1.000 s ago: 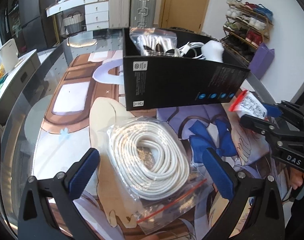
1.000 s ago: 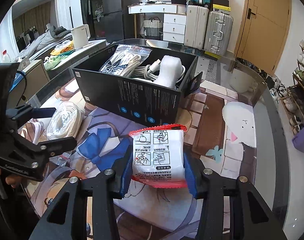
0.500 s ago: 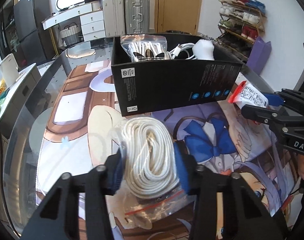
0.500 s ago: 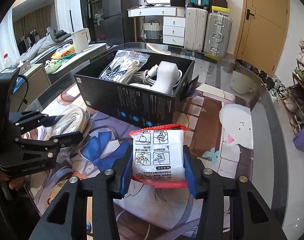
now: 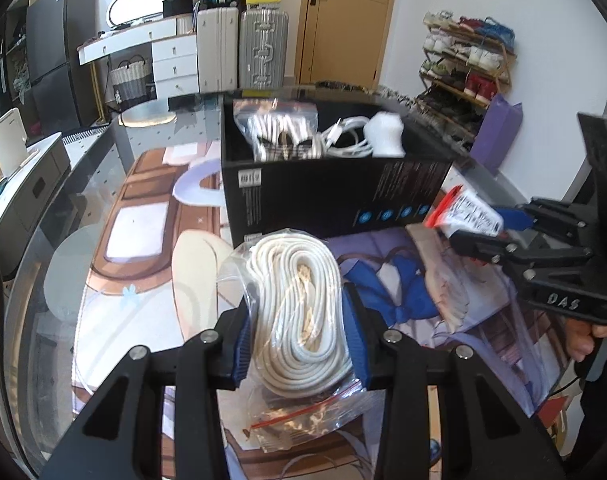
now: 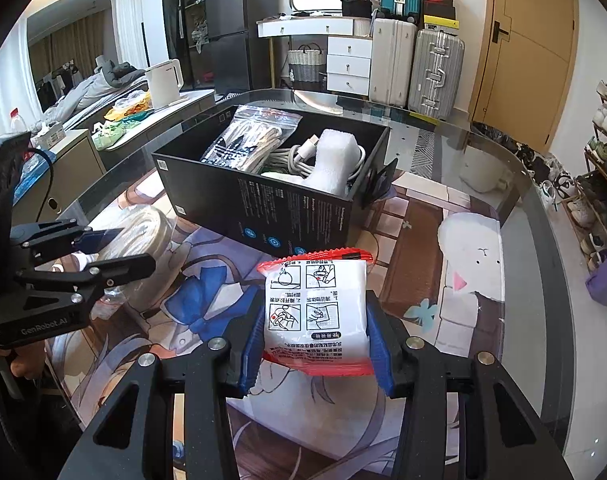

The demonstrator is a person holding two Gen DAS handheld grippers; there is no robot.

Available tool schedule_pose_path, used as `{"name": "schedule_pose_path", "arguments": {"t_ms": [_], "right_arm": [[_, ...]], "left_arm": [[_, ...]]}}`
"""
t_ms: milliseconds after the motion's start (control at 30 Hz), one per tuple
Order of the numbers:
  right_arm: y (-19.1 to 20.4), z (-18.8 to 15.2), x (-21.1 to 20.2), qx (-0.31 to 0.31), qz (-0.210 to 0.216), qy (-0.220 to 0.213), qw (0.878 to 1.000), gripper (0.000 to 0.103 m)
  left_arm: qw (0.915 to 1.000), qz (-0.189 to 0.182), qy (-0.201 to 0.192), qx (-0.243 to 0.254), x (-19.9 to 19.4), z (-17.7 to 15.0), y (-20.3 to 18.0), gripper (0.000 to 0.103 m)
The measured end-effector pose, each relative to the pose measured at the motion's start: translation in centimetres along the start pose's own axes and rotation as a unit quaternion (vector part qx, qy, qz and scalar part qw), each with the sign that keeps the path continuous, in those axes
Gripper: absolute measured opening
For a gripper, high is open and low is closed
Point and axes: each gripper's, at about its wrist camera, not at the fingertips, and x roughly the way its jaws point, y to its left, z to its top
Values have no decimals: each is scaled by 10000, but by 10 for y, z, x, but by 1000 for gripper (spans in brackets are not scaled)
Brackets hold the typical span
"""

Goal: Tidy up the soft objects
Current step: 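Carry the packet with right tool while left tool carries the rope bag over the box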

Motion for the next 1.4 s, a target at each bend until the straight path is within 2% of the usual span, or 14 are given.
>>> {"name": "schedule_pose_path", "arguments": {"t_ms": [267, 633, 933, 1400], "right_arm": [[6, 4, -12, -31, 164, -208, 9996, 46], [12, 21, -33, 131, 300, -748, 9967, 46], [16, 47, -27, 169, 248, -797, 9964, 46], [23, 80, -3, 28, 238, -749, 9969, 46]], "left_arm": [[9994, -13, -358, -6, -21, 13, 4, 38], [9971, -6, -759, 90, -35, 48, 6, 38], [9953, -93, -946, 200, -32, 77, 6, 38], [9947, -149, -1007, 108, -16, 96, 23, 38]]}}
